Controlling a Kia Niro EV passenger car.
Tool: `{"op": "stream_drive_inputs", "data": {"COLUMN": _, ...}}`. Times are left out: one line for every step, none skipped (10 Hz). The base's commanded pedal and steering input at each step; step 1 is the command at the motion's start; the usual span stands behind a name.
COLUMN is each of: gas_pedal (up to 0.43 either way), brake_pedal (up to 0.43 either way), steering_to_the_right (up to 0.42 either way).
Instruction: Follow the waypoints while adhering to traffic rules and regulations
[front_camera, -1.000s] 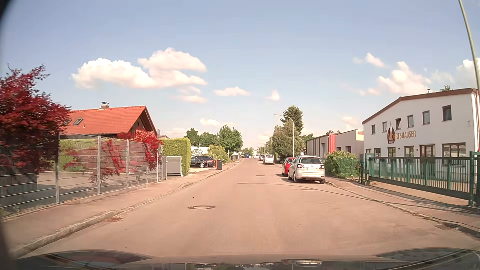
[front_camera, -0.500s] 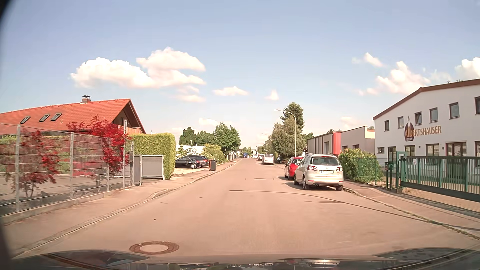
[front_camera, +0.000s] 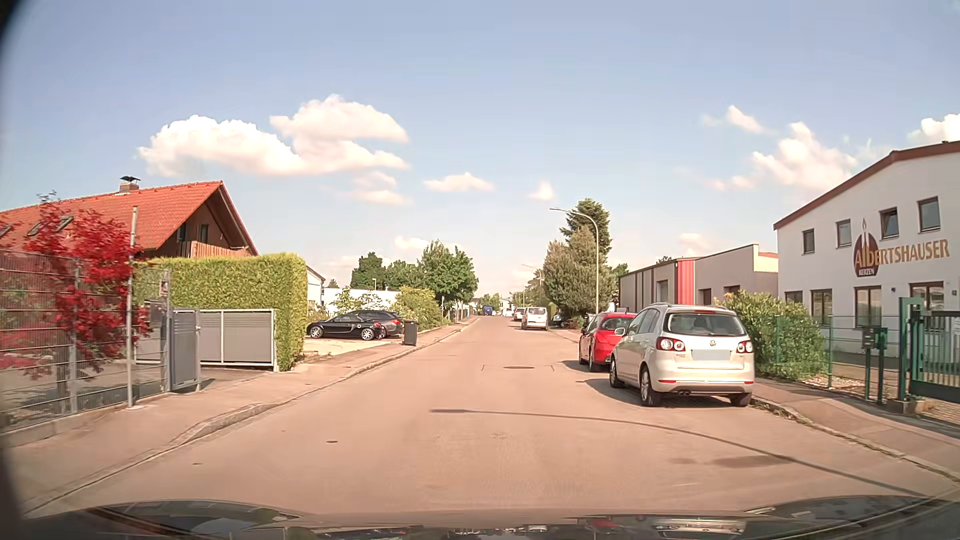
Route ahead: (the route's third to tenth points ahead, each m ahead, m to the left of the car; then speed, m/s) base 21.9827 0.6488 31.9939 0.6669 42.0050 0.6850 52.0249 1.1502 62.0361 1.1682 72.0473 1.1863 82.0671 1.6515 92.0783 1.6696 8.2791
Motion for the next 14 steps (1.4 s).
{"op": "stream_drive_inputs", "data": {"gas_pedal": 0.059, "brake_pedal": 0.012, "steering_to_the_right": 0.004}}
{"op": "stream_drive_inputs", "data": {"gas_pedal": 0.059, "brake_pedal": 0.012, "steering_to_the_right": 0.003}}
{"op": "stream_drive_inputs", "data": {"gas_pedal": 0.059, "brake_pedal": 0.012, "steering_to_the_right": -0.001}}
{"op": "stream_drive_inputs", "data": {"gas_pedal": 0.059, "brake_pedal": 0.012, "steering_to_the_right": -0.005}}
{"op": "stream_drive_inputs", "data": {"gas_pedal": 0.059, "brake_pedal": 0.012, "steering_to_the_right": -0.008}}
{"op": "stream_drive_inputs", "data": {"gas_pedal": 0.059, "brake_pedal": 0.012, "steering_to_the_right": -0.009}}
{"op": "stream_drive_inputs", "data": {"gas_pedal": 0.059, "brake_pedal": 0.012, "steering_to_the_right": -0.010}}
{"op": "stream_drive_inputs", "data": {"gas_pedal": 0.059, "brake_pedal": 0.012, "steering_to_the_right": -0.013}}
{"op": "stream_drive_inputs", "data": {"gas_pedal": 0.059, "brake_pedal": 0.012, "steering_to_the_right": -0.012}}
{"op": "stream_drive_inputs", "data": {"gas_pedal": 0.059, "brake_pedal": 0.012, "steering_to_the_right": -0.010}}
{"op": "stream_drive_inputs", "data": {"gas_pedal": 0.059, "brake_pedal": 0.012, "steering_to_the_right": -0.009}}
{"op": "stream_drive_inputs", "data": {"gas_pedal": 0.059, "brake_pedal": 0.012, "steering_to_the_right": -0.008}}
{"op": "stream_drive_inputs", "data": {"gas_pedal": 0.059, "brake_pedal": 0.012, "steering_to_the_right": -0.006}}
{"op": "stream_drive_inputs", "data": {"gas_pedal": 0.059, "brake_pedal": 0.012, "steering_to_the_right": 0.000}}
